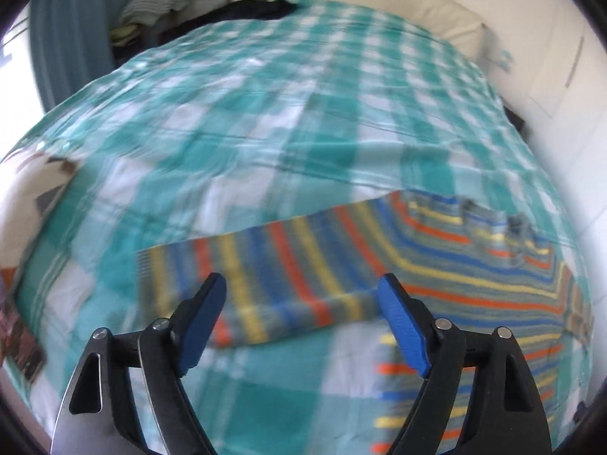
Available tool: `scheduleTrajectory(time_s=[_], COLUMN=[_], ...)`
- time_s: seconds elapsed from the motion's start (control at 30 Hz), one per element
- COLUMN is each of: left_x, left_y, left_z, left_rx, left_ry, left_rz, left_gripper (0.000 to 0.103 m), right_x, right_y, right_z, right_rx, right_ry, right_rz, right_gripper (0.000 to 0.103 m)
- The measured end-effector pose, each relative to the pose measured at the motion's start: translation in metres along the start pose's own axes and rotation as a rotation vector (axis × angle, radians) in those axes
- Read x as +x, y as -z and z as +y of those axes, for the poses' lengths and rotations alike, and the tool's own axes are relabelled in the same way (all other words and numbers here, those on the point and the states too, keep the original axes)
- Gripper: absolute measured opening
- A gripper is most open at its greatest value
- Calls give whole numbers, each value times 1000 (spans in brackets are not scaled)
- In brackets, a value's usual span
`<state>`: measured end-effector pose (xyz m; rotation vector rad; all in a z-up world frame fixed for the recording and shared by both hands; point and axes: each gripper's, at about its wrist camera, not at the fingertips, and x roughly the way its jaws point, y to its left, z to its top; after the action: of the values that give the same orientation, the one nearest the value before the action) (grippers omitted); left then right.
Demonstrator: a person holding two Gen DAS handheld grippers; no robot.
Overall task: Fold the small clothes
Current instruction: 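Grasp the other sleeve cuff with the left gripper and fold it across the body, then open the left gripper and release the folded sleeve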
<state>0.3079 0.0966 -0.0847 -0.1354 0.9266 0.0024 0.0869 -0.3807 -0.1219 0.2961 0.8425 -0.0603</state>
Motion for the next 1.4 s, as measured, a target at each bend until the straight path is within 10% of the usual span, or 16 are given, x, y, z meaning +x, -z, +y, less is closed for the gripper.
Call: scheduleTrajectory(time_s=[0.3, 0.6, 0.87, 1.1, 1.3, 1.4], left_x=[93, 49, 31, 101, 49, 19], left_y=[42, 62, 20, 28, 46, 59], left_z=[6, 97, 43, 81, 126, 114], left_rx=[31, 16, 4, -87, -122, -56], left_ry=[-122, -319, -77, -204, -230, -122], left_rz=[214, 220, 56, 193, 100, 48], left_gripper=[87, 86, 94, 99, 97, 98], right_x=[6, 13, 11, 15, 18, 17], right_y=[2, 2, 1, 3, 3, 3], right_z=[0, -6, -1, 2, 2, 4], right_rx=[-15, 20, -10, -35, -40, -44], right_ry=[15, -12, 16, 53, 49, 51], right_rz=[24, 46, 21, 32, 37, 31], right_gripper=[79, 79, 79, 79, 79, 79])
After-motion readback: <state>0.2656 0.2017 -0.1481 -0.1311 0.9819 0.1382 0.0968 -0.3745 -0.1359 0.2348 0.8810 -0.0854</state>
